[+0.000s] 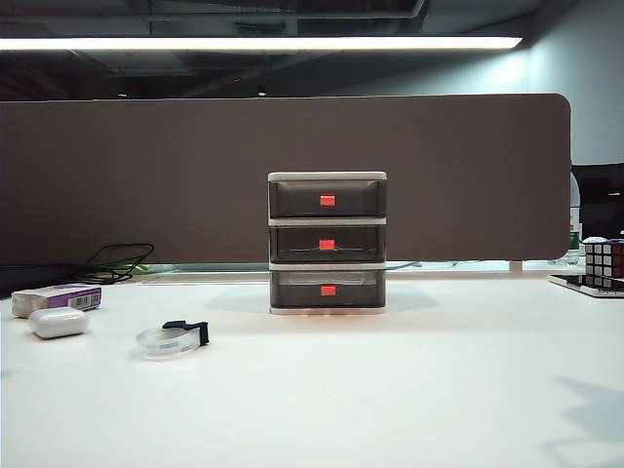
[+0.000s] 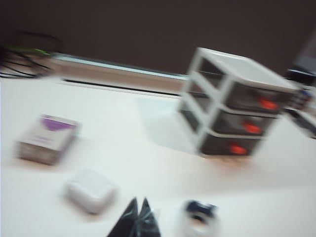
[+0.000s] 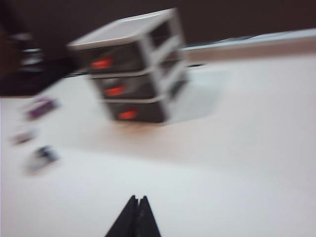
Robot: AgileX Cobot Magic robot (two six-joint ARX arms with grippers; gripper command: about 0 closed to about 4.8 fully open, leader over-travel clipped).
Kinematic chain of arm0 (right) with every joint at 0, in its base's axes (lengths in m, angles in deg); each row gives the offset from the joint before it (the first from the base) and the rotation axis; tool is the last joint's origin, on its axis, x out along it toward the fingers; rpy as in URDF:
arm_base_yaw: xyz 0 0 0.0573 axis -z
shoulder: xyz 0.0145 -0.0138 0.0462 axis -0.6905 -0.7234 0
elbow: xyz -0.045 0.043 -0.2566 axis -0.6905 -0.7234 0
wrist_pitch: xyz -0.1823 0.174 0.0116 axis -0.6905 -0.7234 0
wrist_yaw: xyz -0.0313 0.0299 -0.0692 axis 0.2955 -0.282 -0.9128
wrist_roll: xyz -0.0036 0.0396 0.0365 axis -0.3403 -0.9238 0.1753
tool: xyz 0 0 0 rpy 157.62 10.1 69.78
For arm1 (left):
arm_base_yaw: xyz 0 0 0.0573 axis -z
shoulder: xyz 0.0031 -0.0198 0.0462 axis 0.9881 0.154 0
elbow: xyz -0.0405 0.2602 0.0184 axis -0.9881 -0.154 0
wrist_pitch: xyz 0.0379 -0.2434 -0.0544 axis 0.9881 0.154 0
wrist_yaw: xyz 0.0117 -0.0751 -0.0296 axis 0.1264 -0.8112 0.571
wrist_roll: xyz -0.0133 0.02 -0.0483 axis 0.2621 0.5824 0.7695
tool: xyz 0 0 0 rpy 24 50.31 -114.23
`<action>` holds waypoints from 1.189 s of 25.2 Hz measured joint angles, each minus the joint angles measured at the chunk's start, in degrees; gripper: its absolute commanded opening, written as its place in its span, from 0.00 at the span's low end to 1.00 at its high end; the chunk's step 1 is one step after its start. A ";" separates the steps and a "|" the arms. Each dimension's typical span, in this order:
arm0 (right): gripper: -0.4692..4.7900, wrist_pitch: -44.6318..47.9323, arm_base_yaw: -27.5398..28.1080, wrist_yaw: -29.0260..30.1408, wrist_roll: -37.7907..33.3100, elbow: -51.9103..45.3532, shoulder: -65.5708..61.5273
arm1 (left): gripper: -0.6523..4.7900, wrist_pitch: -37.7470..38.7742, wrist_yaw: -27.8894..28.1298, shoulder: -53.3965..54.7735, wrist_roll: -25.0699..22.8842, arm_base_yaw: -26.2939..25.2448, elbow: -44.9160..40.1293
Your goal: Open the second layer of the drawer on the table, pick up the transparent tape on the table and put it in, and finally close the drawer.
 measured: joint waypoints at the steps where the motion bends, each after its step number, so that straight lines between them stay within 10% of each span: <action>1: 0.08 0.00 0.00 3.08 -1.01 0.00 0.00 | 0.11 0.02 -2.45 0.00 0.81 0.00 0.00; 14: 0.08 0.04 -0.02 11.47 -2.54 0.00 0.00 | 0.12 -5.20 -15.80 -0.02 25.38 3.43 0.00; 19: 0.08 0.96 -0.07 13.46 -7.02 0.00 0.00 | 0.12 -7.52 -4.55 0.00 32.17 13.09 0.02; 30: 0.08 0.13 -5.70 9.77 -9.14 3.82 -0.04 | 0.11 -7.85 29.44 0.55 17.94 43.89 0.02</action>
